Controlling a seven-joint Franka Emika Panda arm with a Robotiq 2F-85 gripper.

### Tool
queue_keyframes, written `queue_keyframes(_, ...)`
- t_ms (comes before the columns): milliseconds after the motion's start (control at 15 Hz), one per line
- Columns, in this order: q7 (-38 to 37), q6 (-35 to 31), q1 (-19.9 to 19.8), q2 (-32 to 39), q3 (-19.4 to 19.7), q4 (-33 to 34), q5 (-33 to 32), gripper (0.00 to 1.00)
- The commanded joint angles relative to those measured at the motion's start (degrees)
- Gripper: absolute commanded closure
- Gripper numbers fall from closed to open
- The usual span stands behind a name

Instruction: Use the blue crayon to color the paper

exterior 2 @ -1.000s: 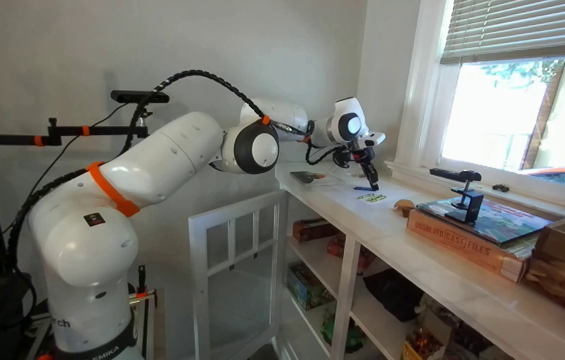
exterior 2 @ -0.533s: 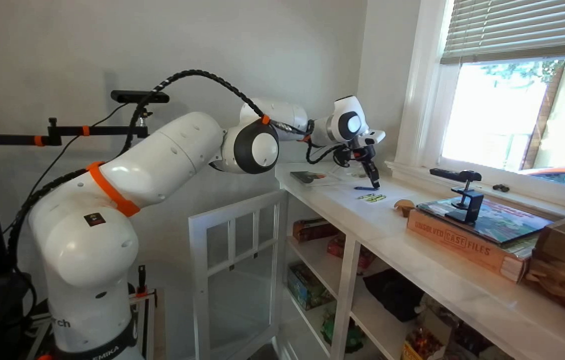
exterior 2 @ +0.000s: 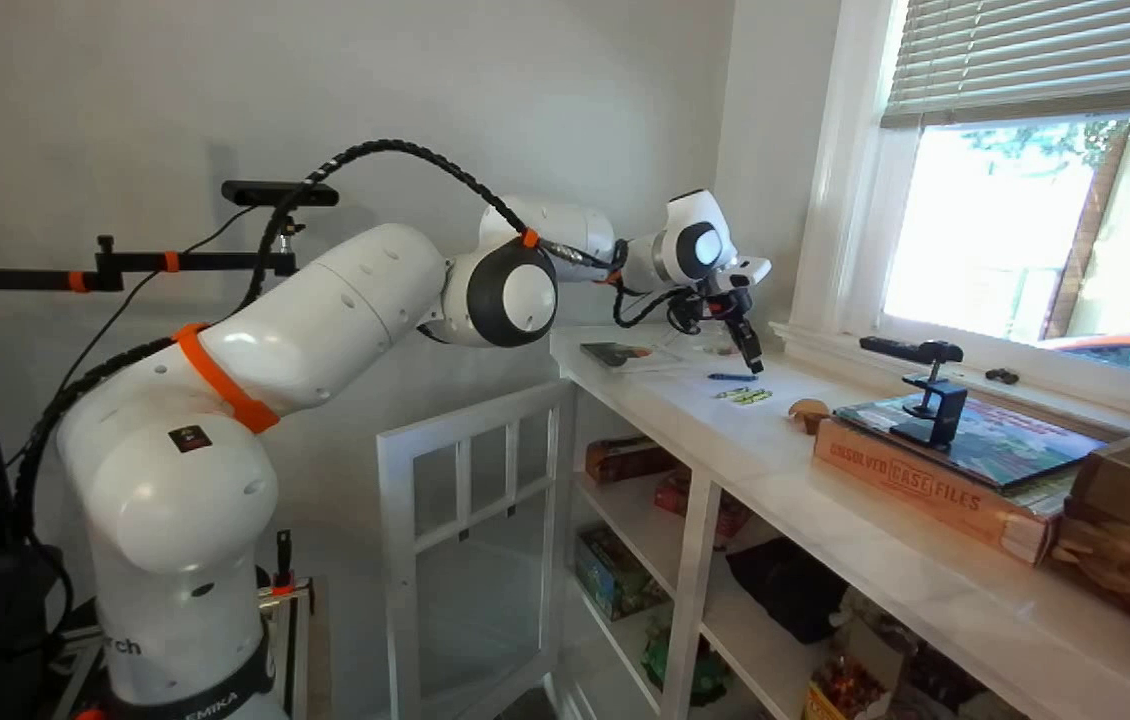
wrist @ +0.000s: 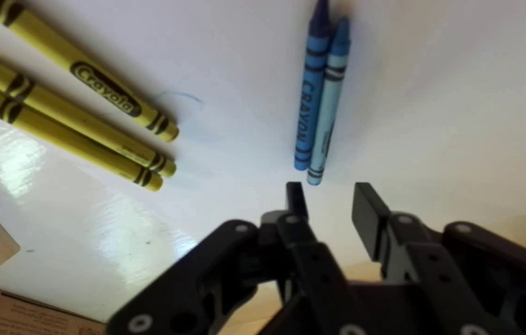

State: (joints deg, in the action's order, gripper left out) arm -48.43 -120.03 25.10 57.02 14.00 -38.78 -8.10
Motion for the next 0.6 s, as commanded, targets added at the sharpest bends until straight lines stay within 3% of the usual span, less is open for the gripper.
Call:
queue_keyframes(0,-0.9,2.2,-0.2,0.9,-0.7,1.8,1.1,0.34)
queue_keyframes(200,-0.2,4.3,-0.6,1.0,-1.8,2.0,2.2,0.11)
queue_keyframes(400,0.0,6.7,-1.2,1.2,-3.0,2.4,3.5,0.10)
queue_keyframes(533,0.2,7.9,-1.5,1.3,-3.6,2.6,4.4,0.28)
